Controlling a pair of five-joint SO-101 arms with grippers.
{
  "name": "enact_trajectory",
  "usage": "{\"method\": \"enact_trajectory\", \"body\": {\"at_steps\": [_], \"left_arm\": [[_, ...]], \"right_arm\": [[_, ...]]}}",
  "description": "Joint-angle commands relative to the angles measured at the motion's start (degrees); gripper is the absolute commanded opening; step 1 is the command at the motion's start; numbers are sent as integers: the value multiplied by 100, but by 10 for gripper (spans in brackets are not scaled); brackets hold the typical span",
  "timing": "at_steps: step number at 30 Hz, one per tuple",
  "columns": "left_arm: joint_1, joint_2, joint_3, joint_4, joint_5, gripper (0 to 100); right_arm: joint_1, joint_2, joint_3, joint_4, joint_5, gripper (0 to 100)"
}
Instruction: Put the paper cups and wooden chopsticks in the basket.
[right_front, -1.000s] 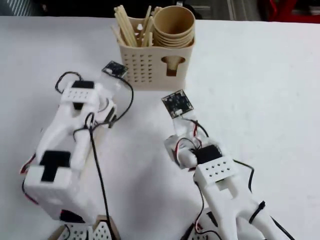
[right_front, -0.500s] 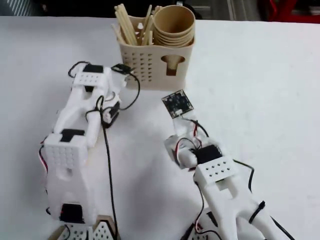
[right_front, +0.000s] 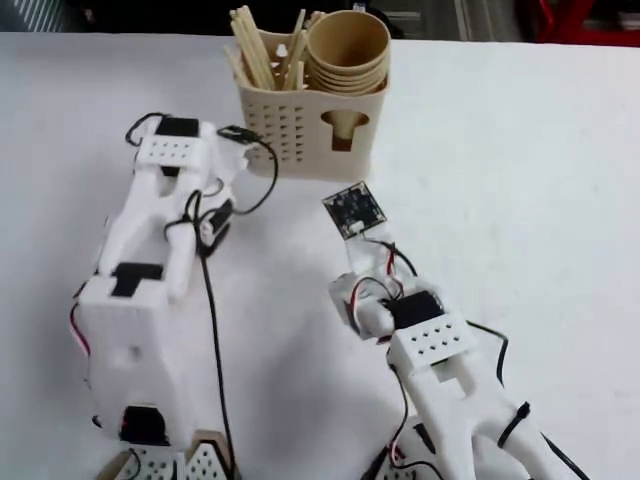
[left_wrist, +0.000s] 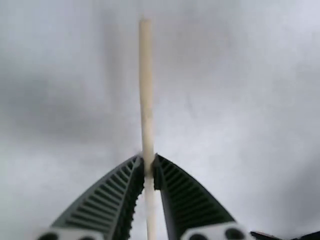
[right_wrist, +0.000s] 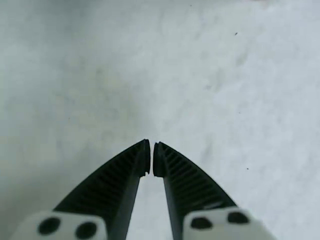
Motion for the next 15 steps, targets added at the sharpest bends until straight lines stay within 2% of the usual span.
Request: {"method": "enact_trajectory", "body": {"at_steps": [1,9,15], "left_arm": [[40,-1182,598,79,-88,22],[40,-2870,1486,123,-70,22],[57,-4198,1503,79,-35,23]], "right_arm": [[66,-136,-26,-101,44,31],[66,-136,-26,-101,44,31],[57,-136,-26,-101,44,31]]}}
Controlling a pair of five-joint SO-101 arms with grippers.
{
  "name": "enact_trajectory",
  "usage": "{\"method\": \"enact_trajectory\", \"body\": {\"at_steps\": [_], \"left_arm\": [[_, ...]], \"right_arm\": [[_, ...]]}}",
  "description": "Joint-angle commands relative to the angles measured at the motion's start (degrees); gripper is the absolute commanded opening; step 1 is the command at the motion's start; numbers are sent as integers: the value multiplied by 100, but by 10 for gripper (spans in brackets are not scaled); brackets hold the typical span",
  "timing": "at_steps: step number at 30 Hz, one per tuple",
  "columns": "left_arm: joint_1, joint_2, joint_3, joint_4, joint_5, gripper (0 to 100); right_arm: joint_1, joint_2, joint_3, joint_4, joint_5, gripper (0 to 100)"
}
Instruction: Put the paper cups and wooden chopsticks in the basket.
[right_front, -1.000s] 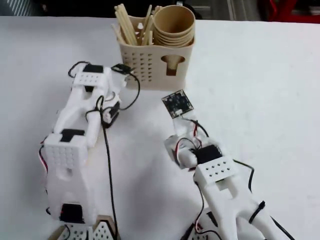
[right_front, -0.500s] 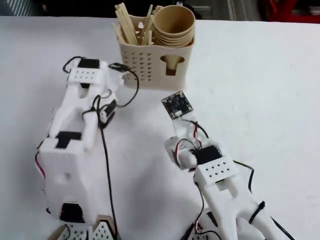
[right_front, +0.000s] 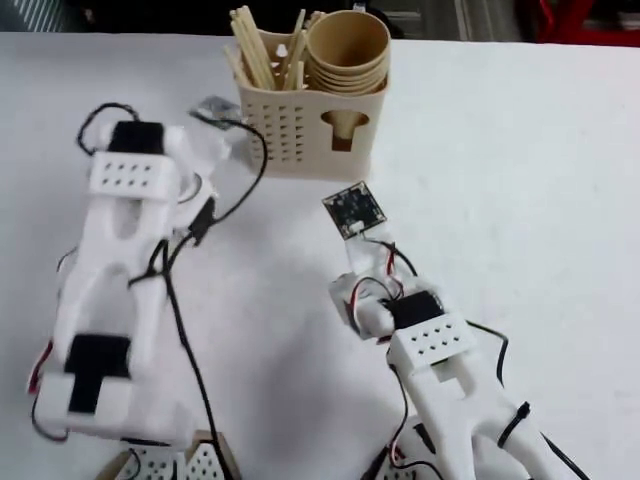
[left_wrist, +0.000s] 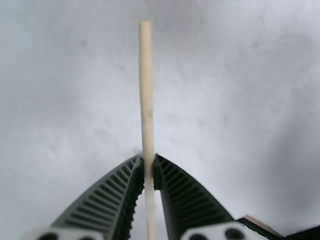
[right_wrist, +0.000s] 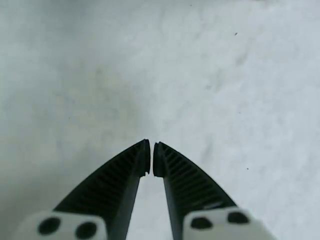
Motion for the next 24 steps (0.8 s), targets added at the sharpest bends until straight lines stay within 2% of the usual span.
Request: {"method": "enact_trajectory", "body": {"at_steps": [1,7,12,17,24], "left_arm": [[75,-1218,-141,9,0,23],[356,-1684,-1152,-35,571,23],[760,-1684,-1855,-730,1196,23],[1033,-1684,-2154,-2136,1574,23],[1165,-1587,-2171,-4659,2444,23]], "right_arm": [[48,-136,-26,-101,44,31],[31,-136,-26,-101,44,31],[31,-136,-26,-101,44,31],[31,-136,-26,-101,44,31],[31,-136,-26,-101,44,31]]}}
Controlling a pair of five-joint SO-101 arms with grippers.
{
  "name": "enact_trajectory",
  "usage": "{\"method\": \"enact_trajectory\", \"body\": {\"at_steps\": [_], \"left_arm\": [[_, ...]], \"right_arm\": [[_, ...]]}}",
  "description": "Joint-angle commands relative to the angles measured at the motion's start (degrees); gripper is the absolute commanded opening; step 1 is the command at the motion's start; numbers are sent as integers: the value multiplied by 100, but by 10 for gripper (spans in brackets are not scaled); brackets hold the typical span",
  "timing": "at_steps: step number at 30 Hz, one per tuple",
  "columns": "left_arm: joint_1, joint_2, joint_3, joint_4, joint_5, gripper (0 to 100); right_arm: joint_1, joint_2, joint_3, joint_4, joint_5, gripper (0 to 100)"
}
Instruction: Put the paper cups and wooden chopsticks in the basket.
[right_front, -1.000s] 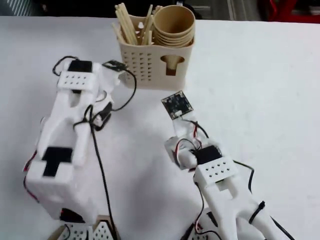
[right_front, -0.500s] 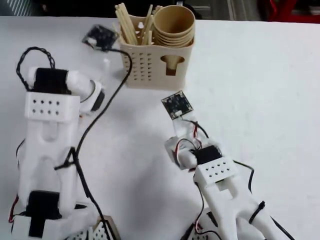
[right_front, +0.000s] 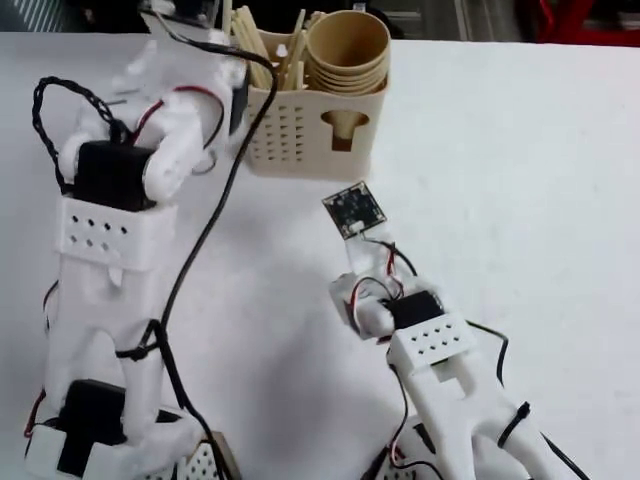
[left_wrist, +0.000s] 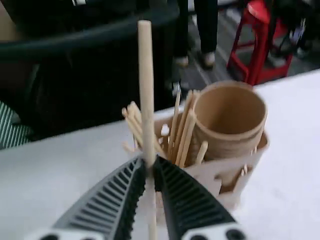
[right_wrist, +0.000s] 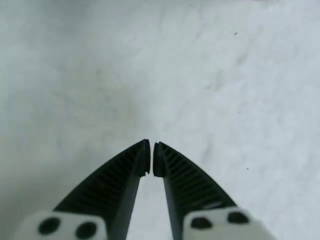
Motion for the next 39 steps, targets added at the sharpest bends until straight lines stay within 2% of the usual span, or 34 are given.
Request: {"method": "enact_trajectory", "body": {"at_steps": [1,5,10,16,18,21,24,29,37,39], "left_arm": [[101,-84,-308,-1723,633,23],[101,321,-273,-2840,888,23],[110,1209,-308,-3543,853,23],[92,1982,-299,-3622,853,26],[66,2079,-264,-3613,853,58],[57,2097,-308,-3218,853,114],[66,2079,-316,-2875,800,126],[48,1886,-695,-1969,123,124],[75,822,-932,-255,88,121],[92,576,-932,123,88,82]], "right_arm": [[31,-136,-26,-101,44,31],[31,-136,-26,-101,44,31],[31,-136,-26,-101,53,31],[31,-136,-26,-101,369,31],[31,-136,-26,-101,369,31],[31,-136,-26,-101,387,31],[31,-136,-26,-101,396,31],[31,-136,-26,-101,396,31],[40,-127,114,-295,404,31],[48,-127,246,-532,404,31]]}}
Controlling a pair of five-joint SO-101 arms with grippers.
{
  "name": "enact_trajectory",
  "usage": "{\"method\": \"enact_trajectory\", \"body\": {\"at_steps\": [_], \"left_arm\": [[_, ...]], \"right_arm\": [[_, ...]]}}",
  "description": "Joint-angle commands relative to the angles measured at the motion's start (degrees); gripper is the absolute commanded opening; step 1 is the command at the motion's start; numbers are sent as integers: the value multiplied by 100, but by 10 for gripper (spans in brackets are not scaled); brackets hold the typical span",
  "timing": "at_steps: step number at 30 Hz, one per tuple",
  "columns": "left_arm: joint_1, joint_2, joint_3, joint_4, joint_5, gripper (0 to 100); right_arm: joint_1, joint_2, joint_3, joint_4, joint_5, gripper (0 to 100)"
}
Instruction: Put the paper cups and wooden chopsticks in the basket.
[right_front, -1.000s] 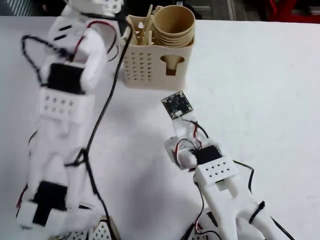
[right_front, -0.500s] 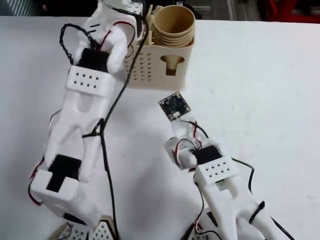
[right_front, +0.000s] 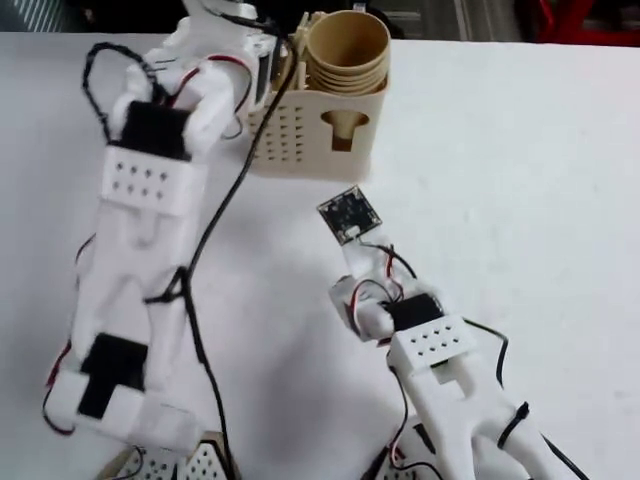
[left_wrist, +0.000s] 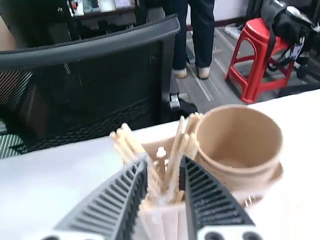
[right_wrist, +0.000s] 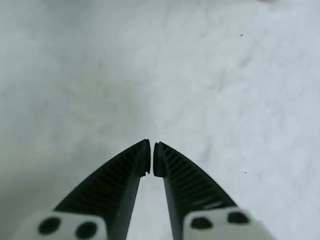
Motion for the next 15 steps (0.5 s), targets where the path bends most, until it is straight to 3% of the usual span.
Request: {"method": "enact_trajectory", "body": {"at_steps": [1,15], "left_arm": [[57,-875,-290,826,-53,46],[251,-2993,-229,2681,-70,22]], "right_arm": [[57,-127,88,-400,53,31],[66,-180,202,-558,44,31]]}}
